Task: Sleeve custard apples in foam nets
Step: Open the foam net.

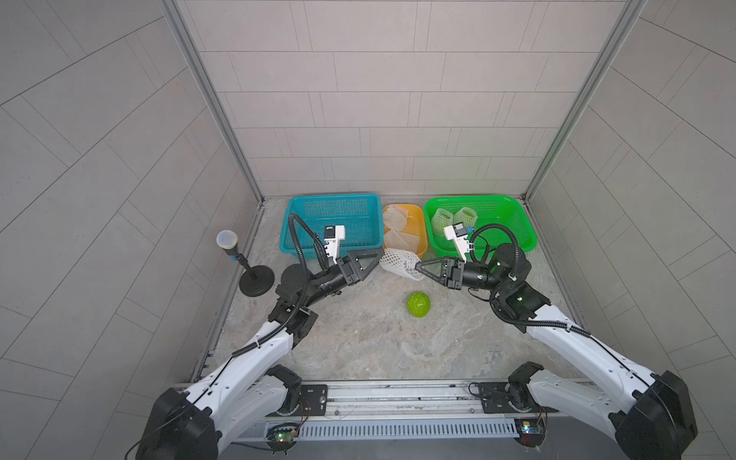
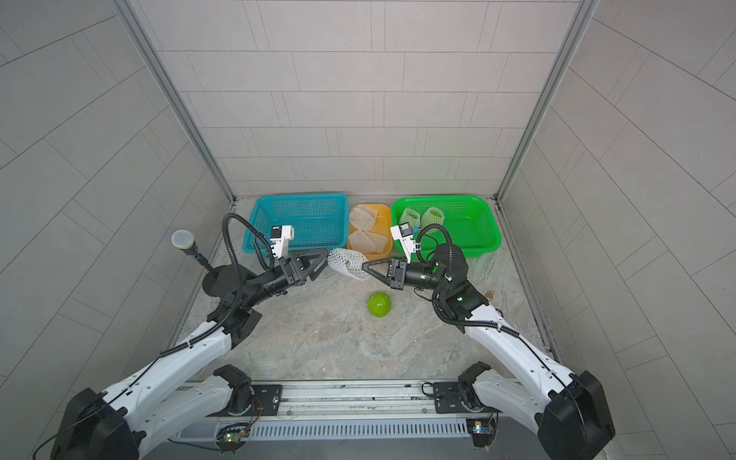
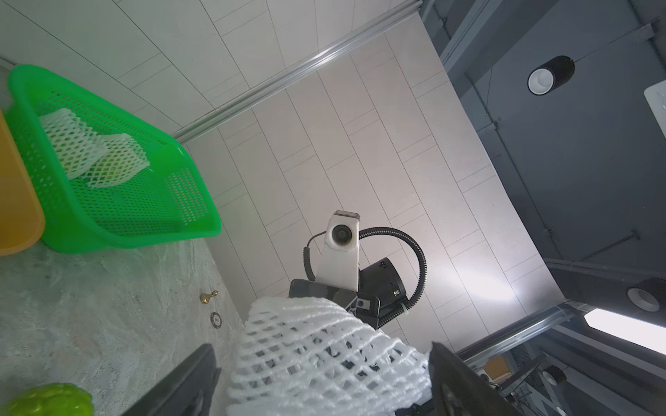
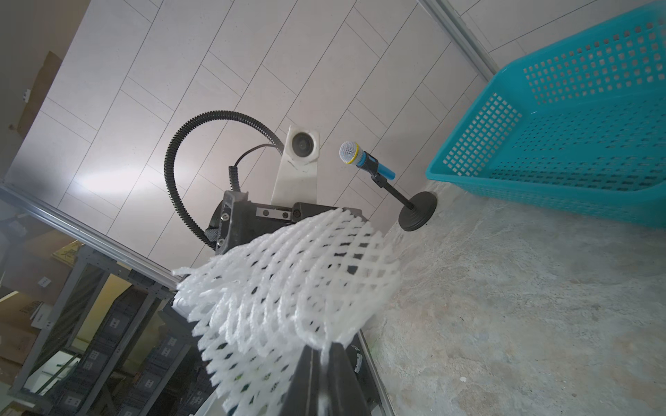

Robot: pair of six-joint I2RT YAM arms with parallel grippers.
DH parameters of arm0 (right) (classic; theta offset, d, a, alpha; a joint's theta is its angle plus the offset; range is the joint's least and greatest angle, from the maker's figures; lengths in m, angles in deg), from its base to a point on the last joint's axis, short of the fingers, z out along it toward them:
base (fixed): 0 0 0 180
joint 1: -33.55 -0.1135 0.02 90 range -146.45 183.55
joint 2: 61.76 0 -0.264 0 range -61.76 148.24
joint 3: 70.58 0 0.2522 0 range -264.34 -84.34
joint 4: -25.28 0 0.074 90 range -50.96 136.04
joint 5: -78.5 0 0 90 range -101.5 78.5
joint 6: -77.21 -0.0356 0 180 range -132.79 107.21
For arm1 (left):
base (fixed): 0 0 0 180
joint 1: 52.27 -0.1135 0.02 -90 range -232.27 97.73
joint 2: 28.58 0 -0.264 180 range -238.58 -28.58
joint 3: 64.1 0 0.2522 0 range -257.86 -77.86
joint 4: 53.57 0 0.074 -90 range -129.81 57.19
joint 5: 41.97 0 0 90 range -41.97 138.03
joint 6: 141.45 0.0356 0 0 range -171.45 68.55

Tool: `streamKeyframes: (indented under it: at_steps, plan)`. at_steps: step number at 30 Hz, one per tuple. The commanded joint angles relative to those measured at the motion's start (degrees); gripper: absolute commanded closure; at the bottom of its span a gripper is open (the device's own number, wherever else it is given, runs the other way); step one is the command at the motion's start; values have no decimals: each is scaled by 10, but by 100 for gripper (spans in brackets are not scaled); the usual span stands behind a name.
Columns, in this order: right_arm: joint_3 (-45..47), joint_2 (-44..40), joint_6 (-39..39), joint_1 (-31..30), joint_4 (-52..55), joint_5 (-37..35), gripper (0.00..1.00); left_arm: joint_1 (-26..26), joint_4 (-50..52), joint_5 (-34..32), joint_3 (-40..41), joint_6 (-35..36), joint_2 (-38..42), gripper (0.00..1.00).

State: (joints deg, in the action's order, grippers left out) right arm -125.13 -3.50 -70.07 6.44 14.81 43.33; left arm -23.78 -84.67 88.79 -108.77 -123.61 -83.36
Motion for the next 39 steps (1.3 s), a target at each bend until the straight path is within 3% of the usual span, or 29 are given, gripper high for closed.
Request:
streamKeyframes:
  at_steps: [1, 11, 14, 21, 26, 29, 34, 39]
  plan:
    - [1, 0, -10, -1, -23, -9, 90, 10, -54, 28, 7, -8, -5, 12]
    - [1, 13, -44, 14, -55, -17, 90, 11, -56, 12, 49, -11, 21, 45]
    - [0, 13, -46, 14, -58, -13, 90, 11, -53, 12, 52, -8, 23, 59]
    - [4, 21, -54, 4, -70, 16, 87, 16, -85, 23, 48, -15, 4, 75]
    - [5, 21, -46, 3, -59, 17, 85, 20, -127, 20, 54, -40, -25, 100]
    - [2, 21, -46, 9, -59, 16, 75, 19, -169, 5, 66, -60, -41, 100]
    - [12, 2, -53, 57, -63, 3, 40, 15, -229, -11, 72, -85, -55, 100]
    - [49, -8, -115, 144, -125, -23, 32, 8, -253, -21, 73, -92, -50, 100]
